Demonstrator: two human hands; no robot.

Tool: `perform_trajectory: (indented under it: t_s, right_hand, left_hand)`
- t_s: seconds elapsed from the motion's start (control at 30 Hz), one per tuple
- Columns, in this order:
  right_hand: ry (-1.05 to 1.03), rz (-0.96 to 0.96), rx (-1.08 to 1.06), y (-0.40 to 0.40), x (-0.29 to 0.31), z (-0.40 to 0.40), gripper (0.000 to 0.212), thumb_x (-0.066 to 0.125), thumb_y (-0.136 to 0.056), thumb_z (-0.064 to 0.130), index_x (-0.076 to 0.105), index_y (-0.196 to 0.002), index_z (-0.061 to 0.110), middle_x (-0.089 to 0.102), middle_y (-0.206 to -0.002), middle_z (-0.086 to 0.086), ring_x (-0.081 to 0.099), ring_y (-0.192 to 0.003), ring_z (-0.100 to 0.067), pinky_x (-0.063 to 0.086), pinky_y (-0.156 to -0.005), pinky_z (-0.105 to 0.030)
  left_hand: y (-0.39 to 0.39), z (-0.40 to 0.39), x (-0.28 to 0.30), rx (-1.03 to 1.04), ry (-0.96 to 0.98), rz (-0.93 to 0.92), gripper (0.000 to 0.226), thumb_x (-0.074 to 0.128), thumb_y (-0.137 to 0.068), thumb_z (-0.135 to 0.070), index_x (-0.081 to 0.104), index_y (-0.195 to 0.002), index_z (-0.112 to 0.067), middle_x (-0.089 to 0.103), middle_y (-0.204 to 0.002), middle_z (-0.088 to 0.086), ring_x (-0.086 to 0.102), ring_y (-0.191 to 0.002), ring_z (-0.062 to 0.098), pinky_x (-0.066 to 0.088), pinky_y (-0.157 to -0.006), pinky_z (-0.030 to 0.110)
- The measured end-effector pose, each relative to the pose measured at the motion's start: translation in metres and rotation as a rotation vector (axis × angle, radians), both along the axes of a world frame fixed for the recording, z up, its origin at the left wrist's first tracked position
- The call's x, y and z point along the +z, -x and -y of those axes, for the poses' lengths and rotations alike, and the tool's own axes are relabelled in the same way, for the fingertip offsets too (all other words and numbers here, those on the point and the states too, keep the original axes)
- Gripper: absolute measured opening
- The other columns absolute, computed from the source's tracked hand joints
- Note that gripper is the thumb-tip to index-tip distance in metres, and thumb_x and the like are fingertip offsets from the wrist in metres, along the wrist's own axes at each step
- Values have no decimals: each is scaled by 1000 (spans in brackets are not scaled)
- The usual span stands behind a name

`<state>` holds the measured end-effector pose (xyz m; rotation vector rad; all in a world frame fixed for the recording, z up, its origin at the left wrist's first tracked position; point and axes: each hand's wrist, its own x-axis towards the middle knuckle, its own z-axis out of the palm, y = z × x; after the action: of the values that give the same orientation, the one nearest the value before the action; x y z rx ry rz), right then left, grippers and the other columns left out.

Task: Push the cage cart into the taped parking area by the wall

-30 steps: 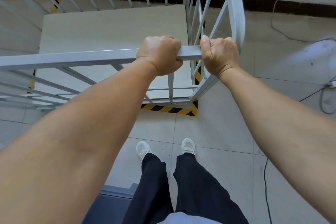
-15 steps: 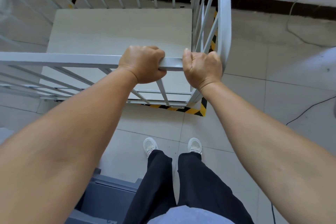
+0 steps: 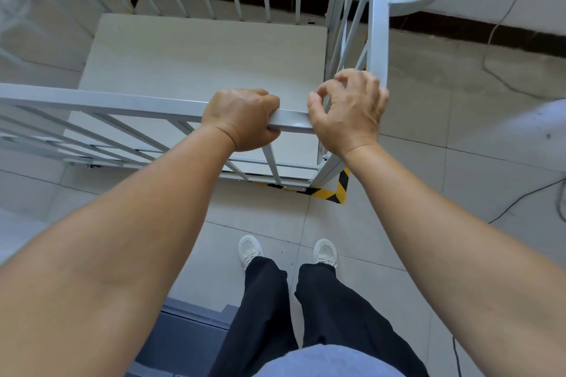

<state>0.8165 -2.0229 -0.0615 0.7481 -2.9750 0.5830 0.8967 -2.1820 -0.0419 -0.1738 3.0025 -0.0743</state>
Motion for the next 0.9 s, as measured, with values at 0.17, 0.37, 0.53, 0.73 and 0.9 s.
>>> perform_trajectory:
  t_s: [0.17,0.37,0.53,0.73,0.9]
  right_hand:
    - [48,31,-95,6,3,0,51,53,-83,40,49,-131,22,23,-150,-9,15,-140,-31,13,-112,-42]
    - [232,165,-297,15,2,-11,75,58,-86,21,20,-150,12,15,-154,-11,32,-135,-27,36,-106,-35]
    - [337,355,-406,26,-6,-18,68,46,-94,20,10,-151,27,55,-133,-6,61,-88,-21,45,-67,-31]
    - [346,288,-410,43,-7,-23,65,44,-96,22,14,-153,23,65,-104,-6,55,-78,-24,37,-67,-25]
    - [318,270,-420,65,4,-30,64,44,-95,19,16,-153,24,64,-112,-8,59,-95,-24,41,-78,-25]
  left_hand:
    - [2,-5,-3,-5,0,-13,27,52,-87,-39,57,-103,-18,62,-101,1,56,-97,27,37,-74,32]
    - [-2,-9,-4,6,71,-29,34,55,-86,-44,55,-107,-17,61,-104,4,50,-103,28,34,-93,36]
    - [1,-13,-4,116,33,16,23,51,-88,-36,59,-100,-17,63,-98,3,59,-92,30,36,-69,29]
    - [17,-17,0,101,3,43,21,50,-87,-35,61,-96,-19,63,-98,-1,60,-87,29,36,-65,28]
    - [41,-26,1,80,-20,5,20,49,-87,-33,61,-96,-20,64,-96,1,60,-86,29,37,-65,29]
